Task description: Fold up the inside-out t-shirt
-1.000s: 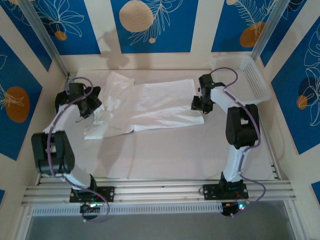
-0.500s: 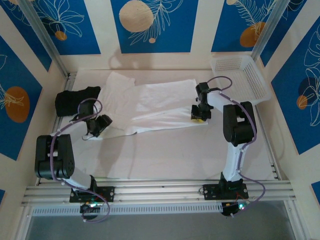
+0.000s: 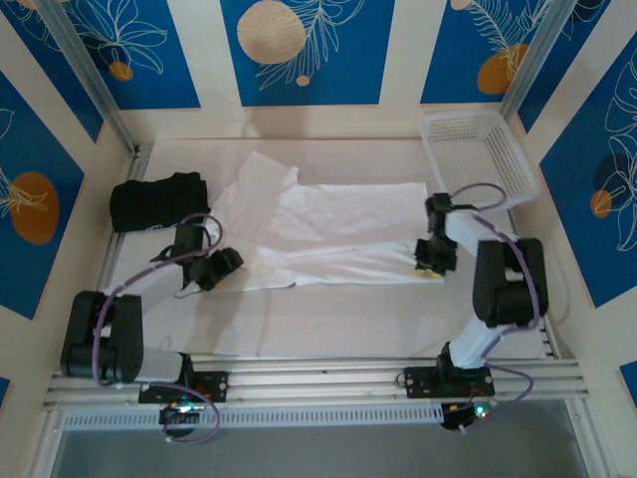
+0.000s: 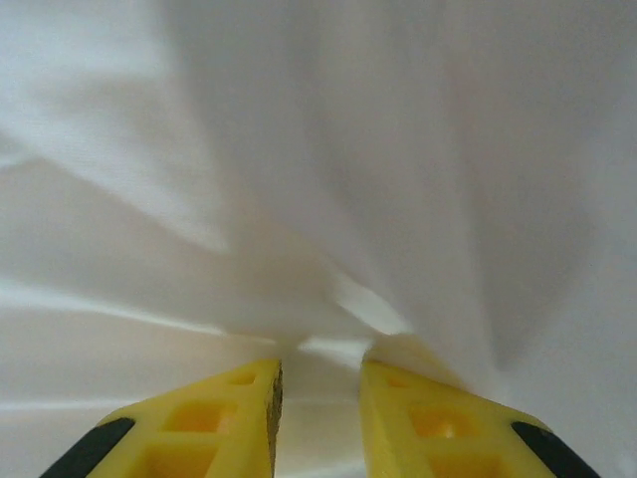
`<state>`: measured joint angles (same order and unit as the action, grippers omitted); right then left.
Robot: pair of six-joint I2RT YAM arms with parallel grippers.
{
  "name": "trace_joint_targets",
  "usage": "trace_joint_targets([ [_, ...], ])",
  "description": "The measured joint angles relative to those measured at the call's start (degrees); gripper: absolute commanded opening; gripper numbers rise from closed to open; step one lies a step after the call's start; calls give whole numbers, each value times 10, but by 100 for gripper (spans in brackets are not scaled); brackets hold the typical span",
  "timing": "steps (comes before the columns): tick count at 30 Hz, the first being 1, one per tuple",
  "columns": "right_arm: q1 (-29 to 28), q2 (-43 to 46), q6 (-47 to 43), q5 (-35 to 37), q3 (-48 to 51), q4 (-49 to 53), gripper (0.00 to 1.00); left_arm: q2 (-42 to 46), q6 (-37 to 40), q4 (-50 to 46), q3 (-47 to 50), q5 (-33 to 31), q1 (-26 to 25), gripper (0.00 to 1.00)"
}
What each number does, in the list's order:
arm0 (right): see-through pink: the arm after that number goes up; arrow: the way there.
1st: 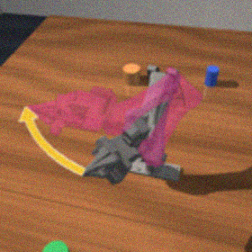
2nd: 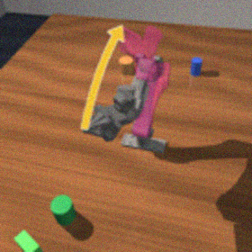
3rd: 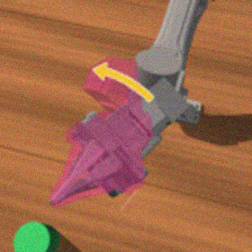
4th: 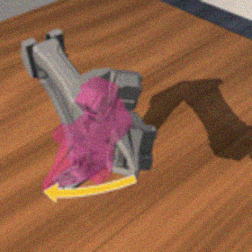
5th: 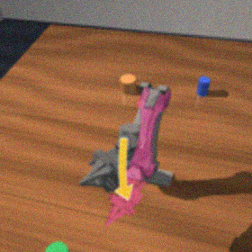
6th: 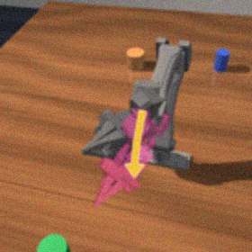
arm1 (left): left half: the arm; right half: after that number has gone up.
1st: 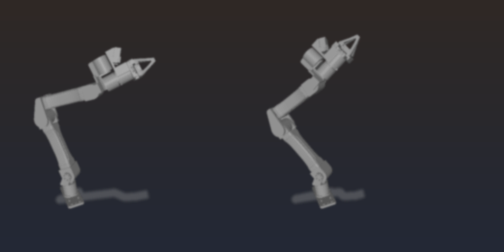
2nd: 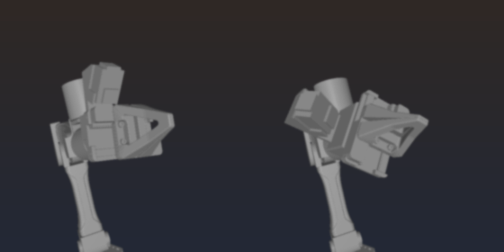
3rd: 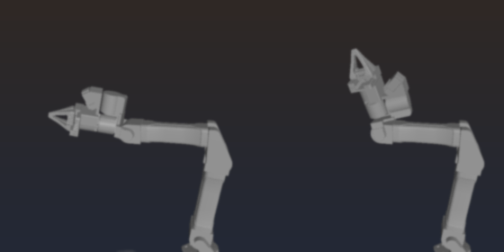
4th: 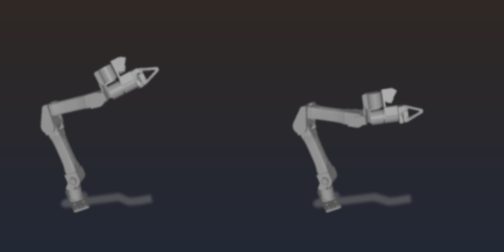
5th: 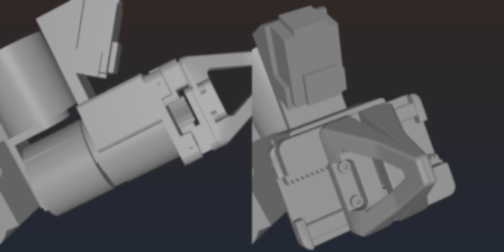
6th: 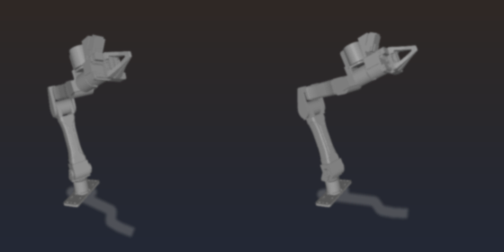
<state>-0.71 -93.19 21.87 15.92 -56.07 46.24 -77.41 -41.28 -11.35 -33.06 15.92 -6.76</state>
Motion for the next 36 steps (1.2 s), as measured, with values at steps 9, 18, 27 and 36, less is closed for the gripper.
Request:
trace_joint_targets([
  [9,-212,214,-77,-47,52,-177,51,96,12,-82,-13,-16,15,69],
  [18,-488,-21,-177,-71,-50,-350,56,78,-3,-65,13,-13,46,56],
  [27,-568,-229,-202,-22,-211,-399,61,68,-4,-43,50,-8,72,55],
  [36,-581,-315,-204,22,-311,-393,65,82,-2,-28,66,1,82,56],
])
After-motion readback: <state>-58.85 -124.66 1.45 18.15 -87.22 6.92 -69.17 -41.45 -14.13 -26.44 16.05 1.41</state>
